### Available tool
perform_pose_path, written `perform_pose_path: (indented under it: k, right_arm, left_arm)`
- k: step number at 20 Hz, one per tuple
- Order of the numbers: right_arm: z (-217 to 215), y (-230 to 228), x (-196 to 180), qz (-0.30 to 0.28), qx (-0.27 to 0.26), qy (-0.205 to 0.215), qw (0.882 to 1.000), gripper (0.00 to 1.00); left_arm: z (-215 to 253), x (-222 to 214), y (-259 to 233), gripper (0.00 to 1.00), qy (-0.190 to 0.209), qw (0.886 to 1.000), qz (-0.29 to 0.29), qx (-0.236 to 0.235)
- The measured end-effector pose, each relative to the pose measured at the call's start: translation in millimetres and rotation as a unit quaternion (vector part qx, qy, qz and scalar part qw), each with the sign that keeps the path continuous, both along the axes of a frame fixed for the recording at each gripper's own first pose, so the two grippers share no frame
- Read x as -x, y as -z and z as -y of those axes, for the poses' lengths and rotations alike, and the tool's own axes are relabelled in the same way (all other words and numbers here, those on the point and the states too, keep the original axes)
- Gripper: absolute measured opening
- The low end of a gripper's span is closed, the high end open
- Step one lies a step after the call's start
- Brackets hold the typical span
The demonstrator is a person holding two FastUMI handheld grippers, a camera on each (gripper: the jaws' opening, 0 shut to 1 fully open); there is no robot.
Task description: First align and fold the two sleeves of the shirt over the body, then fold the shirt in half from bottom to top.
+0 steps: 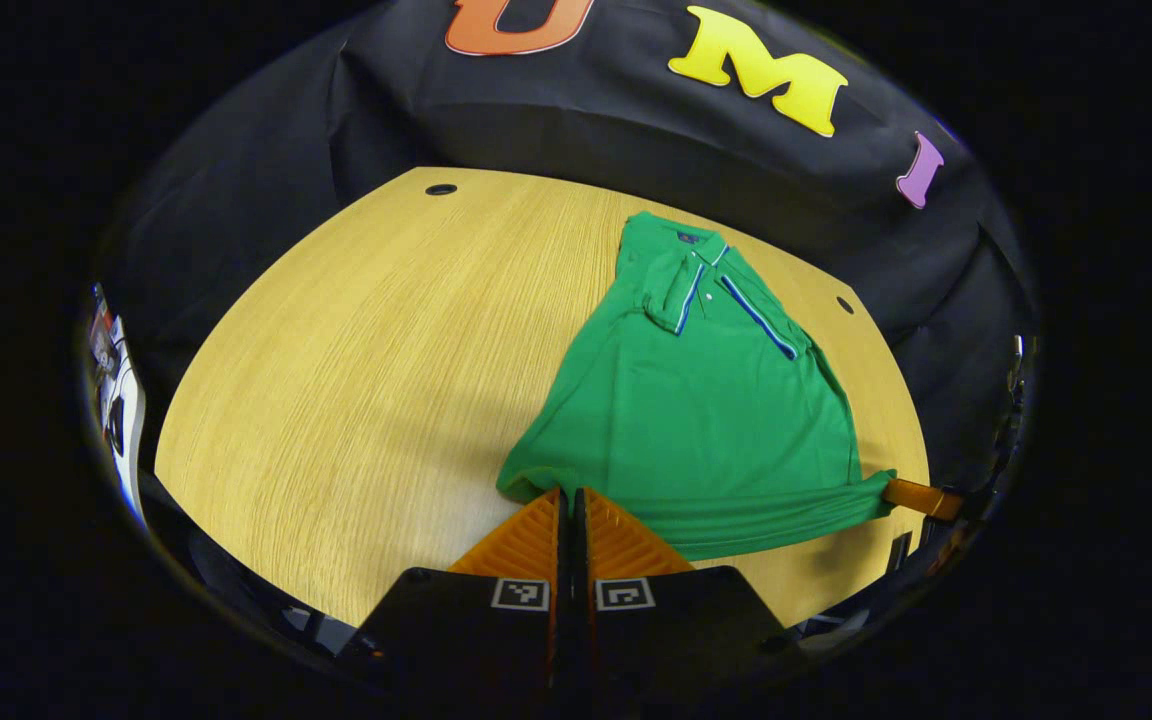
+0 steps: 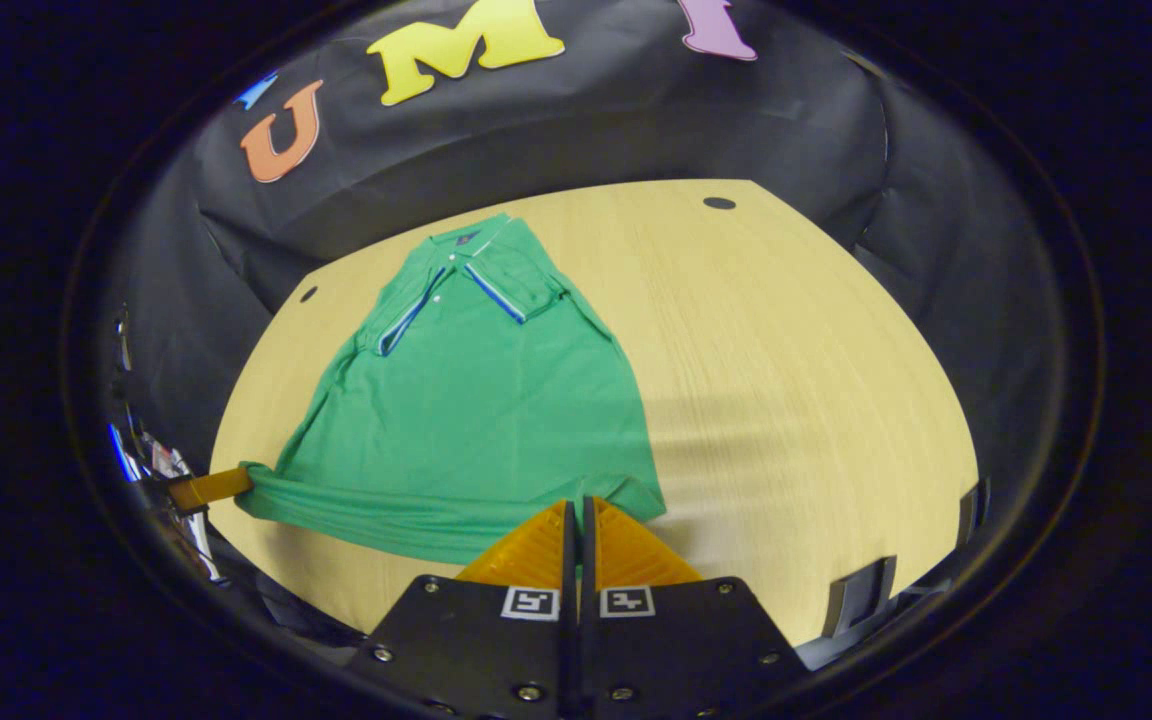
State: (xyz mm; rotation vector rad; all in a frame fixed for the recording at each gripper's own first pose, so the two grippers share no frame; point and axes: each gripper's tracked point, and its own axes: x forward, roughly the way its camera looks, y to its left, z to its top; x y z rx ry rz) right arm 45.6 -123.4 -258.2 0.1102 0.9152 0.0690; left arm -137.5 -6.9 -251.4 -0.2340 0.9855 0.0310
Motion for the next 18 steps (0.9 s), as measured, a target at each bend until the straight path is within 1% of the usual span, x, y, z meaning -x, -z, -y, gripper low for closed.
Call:
perform_pose_path:
  k: [7, 13, 18]
  right_arm:
    - [-9, -34, -89, 0.058, 0.015, -0.037, 0.998, 0.0]
    - [-9, -42, -157, 0.081, 0.017, -0.046, 0.995, 0.0]
    - [-19, -44, -226, 0.091, -0.004, -0.045, 0.995, 0.0]
  left_arm:
    - [2, -77, -12, 0.03, 0.007, 0.999, 0.034, -0.003]
    - [5, -141, -14, 0.03, 0.01, 0.998, 0.055, -0.004]
    - [1, -213, -11, 0.03, 0.012, 0.997, 0.077, -0.014]
